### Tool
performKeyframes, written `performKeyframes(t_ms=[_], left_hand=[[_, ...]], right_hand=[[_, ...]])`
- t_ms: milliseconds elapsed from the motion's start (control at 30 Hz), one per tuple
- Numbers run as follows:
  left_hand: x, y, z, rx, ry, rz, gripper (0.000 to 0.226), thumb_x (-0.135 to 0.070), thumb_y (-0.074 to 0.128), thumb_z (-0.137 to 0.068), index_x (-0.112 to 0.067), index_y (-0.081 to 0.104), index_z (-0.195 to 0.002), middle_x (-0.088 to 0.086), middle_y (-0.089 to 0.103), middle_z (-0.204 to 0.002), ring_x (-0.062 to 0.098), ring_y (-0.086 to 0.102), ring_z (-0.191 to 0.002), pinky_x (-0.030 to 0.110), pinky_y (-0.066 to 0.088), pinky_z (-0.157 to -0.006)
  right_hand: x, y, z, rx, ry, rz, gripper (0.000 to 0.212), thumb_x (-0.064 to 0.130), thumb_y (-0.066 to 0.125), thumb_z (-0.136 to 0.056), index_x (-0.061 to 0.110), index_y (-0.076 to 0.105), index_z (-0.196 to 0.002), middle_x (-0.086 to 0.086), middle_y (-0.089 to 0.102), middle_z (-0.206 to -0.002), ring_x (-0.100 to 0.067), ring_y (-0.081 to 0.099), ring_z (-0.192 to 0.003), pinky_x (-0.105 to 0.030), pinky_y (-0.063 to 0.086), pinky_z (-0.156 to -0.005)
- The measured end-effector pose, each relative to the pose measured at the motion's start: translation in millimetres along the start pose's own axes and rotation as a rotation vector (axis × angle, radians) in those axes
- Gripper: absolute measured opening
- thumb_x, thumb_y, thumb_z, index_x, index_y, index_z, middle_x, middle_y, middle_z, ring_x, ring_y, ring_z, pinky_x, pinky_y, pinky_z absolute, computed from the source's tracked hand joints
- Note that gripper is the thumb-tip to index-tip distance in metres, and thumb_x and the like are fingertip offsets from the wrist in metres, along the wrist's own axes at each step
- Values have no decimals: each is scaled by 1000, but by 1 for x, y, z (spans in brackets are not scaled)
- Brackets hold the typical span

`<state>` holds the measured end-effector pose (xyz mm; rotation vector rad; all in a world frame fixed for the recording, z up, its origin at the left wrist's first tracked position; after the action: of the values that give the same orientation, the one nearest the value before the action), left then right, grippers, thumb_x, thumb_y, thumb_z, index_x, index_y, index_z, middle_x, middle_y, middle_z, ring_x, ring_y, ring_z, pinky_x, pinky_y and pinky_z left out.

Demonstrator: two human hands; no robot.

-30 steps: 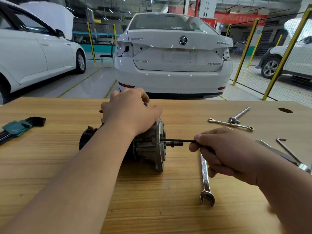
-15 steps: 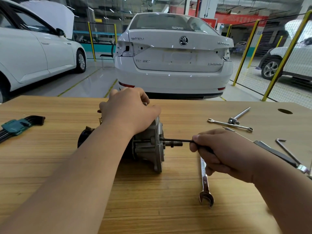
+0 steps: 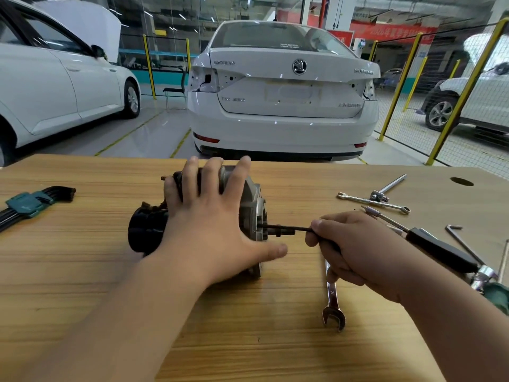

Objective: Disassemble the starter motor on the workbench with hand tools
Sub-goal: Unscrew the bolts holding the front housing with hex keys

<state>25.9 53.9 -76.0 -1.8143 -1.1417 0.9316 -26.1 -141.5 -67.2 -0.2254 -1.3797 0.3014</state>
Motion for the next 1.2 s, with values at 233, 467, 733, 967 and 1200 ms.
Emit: performKeyframes(t_ms=[233, 467, 733, 967, 1200], left_hand=[[-5, 11, 5, -176, 13, 53, 120, -78, 48, -52, -42, -27, -139, -2, 4, -148, 27, -7, -142, 53, -4, -118], [-4, 7, 4, -158, 20, 7, 97, -77, 44, -52, -49, 7, -138, 2, 15, -148, 29, 3, -142, 55, 8, -117], [4, 3, -6, -142, 13, -4, 80, -78, 43, -50, -52, 24, -123, -2, 7, -154, 28, 9, -139, 51, 14, -113], [4, 4, -12, -93, 12, -73, 83, -82, 41, -54, -51, 22, -129, -5, 12, -155, 30, 9, -139, 53, 16, -111], [11, 4, -11, -26, 66, -91, 99, -98, 32, -44, -57, 10, -132, -10, -11, -154, 32, -4, -142, 56, 9, -114]], right_hand=[[-1, 1, -4, 35, 9, -173, 37, 21, 39, -103, 6, 61, -78, -1, 31, -41, -14, 24, -31, -27, 45, -45], [-7, -1, -9, 177, 98, -342, 40, 22, 42, -101, 10, 73, -81, 2, 27, -52, -11, 24, -38, -26, 39, -41], [0, 3, -21, 383, 275, -426, 35, 29, 47, -90, 17, 70, -66, 9, 24, -45, -6, 21, -34, -17, 27, -32], [19, -9, -24, -50, -528, 761, 36, 45, 37, -94, 28, 61, -73, 13, 49, -47, -7, 41, -42, -13, 33, -43], [17, -12, -23, -214, -1053, 1096, 38, 36, 41, -96, 17, 72, -86, 14, 59, -67, -12, 57, -56, -27, 46, -48]])
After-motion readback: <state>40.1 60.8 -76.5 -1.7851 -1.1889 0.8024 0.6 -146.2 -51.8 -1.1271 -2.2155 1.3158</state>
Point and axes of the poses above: each hand's wrist, its own z-axis away from the middle knuckle, its own y-axis out of the palm, x = y × z, the point moved 1 cm from there along -z, towards the middle knuckle
